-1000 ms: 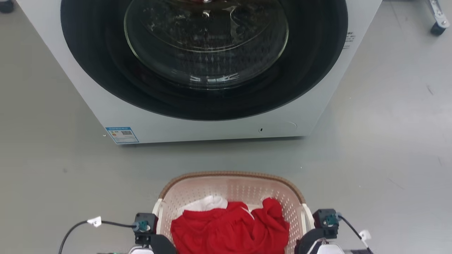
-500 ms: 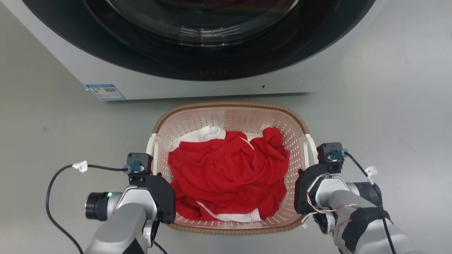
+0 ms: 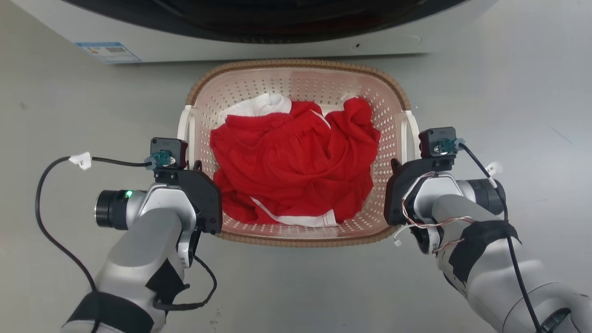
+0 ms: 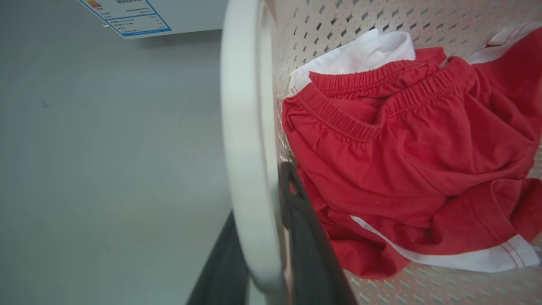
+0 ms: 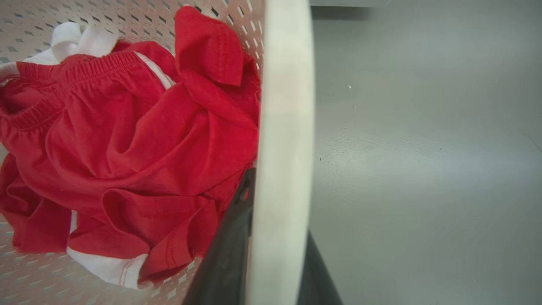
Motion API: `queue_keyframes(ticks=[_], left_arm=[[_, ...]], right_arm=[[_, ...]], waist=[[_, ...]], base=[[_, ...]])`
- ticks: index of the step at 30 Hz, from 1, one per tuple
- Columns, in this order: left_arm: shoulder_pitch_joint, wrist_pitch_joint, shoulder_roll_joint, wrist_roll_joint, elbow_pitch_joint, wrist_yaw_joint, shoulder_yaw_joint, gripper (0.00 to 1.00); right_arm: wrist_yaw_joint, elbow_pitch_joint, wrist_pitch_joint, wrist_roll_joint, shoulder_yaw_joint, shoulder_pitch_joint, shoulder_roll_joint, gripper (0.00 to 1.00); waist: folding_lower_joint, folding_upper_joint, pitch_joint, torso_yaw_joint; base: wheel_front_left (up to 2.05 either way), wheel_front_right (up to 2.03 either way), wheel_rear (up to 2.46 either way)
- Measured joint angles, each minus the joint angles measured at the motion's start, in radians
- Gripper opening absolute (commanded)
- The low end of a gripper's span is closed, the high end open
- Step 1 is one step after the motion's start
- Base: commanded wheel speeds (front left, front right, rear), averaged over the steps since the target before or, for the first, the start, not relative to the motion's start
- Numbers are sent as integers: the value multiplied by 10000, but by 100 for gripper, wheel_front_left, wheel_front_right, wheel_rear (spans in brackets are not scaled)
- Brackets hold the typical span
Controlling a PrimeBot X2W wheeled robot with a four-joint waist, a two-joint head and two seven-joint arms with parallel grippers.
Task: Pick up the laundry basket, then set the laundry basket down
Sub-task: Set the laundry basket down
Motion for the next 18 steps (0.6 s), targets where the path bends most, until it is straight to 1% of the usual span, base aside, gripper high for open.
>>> queue_keyframes(ticks=[10, 18], left_arm=[[-722, -270, 48, 104, 96, 42, 48, 0], [-1086, -497, 13, 186, 222, 42, 59, 0]], right_arm=[[0, 46, -249, -155, 21, -780, -13, 0], [0, 140, -460, -238, 67, -1064, -13, 0]], waist=[[-1, 0, 1349, 59], [-2, 0, 2001, 100]], base=[[0, 0, 0], [0, 0, 0]])
